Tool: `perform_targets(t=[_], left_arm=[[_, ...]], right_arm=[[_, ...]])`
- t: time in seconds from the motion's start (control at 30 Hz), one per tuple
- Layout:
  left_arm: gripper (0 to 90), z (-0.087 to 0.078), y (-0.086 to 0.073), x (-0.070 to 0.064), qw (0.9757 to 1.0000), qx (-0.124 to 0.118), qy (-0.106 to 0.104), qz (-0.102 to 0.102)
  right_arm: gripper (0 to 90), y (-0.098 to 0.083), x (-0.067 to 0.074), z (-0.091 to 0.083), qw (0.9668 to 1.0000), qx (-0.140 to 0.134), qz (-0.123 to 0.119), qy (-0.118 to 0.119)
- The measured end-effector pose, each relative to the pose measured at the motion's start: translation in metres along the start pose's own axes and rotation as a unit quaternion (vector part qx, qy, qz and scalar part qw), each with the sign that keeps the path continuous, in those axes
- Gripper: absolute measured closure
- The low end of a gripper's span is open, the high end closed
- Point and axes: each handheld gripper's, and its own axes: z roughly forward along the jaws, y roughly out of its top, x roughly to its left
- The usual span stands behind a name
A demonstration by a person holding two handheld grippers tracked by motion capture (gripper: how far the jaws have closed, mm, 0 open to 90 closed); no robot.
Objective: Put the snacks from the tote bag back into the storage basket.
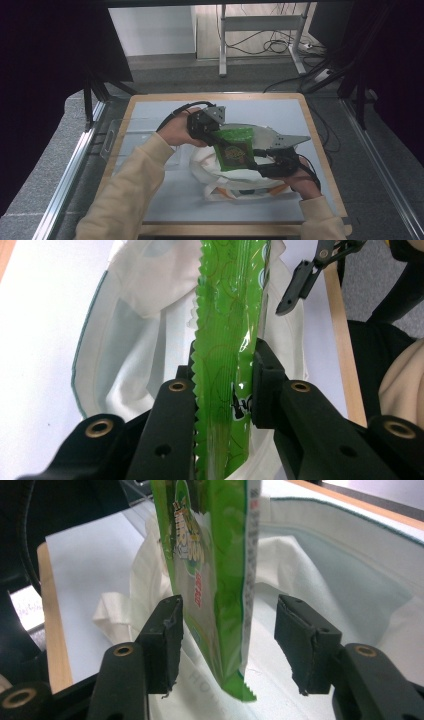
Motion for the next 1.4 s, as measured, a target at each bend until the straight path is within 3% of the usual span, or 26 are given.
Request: perform_targets(t=[0.57, 0.83, 1.4], left_arm=[[76.3, -0.042, -0.014, 0.004, 0.9984, -0.036, 0.033, -0.028], [76.4, -0.063, -0.016, 0.004, 0.9975, -0.043, 0.050, -0.027], [76.5, -0.081, -0.020, 0.005, 0.9956, -0.052, 0.068, -0.037]], right_arm=[[40.5, -0.005, -0.008, -0.021, 0.9995, -0.024, 0.022, -0.001], [38.3, -0.007, -0.008, -0.016, 0.9995, -0.013, 0.027, -0.007], [36.9, -0.009, -0.009, -0.012, 0.9994, -0.002, 0.031, -0.013]])
